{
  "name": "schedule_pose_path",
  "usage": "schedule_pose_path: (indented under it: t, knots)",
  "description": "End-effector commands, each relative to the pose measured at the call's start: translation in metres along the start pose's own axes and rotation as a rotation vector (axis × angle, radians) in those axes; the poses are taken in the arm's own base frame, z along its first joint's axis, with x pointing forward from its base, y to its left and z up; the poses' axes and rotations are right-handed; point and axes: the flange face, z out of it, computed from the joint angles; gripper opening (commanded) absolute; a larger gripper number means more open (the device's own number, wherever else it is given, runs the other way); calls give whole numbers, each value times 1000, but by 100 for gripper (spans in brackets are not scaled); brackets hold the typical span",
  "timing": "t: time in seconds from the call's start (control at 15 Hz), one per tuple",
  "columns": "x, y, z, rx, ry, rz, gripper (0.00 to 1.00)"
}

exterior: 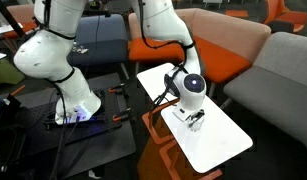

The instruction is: Place the cup on the right table

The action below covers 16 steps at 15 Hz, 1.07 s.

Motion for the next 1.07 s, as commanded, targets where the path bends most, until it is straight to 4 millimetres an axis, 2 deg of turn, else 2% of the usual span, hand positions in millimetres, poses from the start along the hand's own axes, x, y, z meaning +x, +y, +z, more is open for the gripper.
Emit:
schedule_pose_path:
  t: [0.0,0.33,0.6,0.87,1.0]
  knots:
    - [-10,10,-16,33,115,15,61]
    - [-36,38,-55,129,238,-3,98]
    - [-50,71,-89,197,341,-1,100]
    - [-57,102,-106,204,386,-43,100]
    - [-63,108,-115,228,400,-63,100]
